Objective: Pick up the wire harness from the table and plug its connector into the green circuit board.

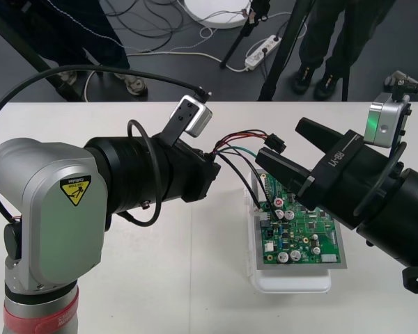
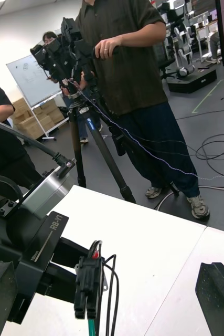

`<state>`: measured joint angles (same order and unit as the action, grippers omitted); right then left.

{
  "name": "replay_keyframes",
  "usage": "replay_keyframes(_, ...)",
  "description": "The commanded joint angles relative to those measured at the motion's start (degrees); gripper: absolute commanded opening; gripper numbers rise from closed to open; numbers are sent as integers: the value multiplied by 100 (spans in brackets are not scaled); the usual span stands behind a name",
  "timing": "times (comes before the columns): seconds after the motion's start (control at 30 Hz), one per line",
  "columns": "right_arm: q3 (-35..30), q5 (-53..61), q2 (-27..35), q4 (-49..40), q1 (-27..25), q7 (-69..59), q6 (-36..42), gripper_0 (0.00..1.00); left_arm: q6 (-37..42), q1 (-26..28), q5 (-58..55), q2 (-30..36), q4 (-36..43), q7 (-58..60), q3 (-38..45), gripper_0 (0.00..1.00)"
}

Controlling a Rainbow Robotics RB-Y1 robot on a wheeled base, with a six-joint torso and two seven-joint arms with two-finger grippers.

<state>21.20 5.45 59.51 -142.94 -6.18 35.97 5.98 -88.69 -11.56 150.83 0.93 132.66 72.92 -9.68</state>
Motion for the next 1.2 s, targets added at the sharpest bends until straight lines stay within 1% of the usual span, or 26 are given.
replay_keyframes(0.03,33,-53,-133,30,284,-196,17,100,-122,-171,52,-193,76,20,-131,0)
replay_keyframes(0.27,182,-62,-177,109,486,-196,17,100,-131,-171,34,-193,85,12,-131,0)
replay_keyframes(1.17,490,-326,-282,118,442,-187,17,100,-131,-171,25,-193,85,12,-122,0)
replay_keyframes(1.2,490,-317,-282,118,442,-178,17,89,-131,-171,17,-193,85,12,-113,0)
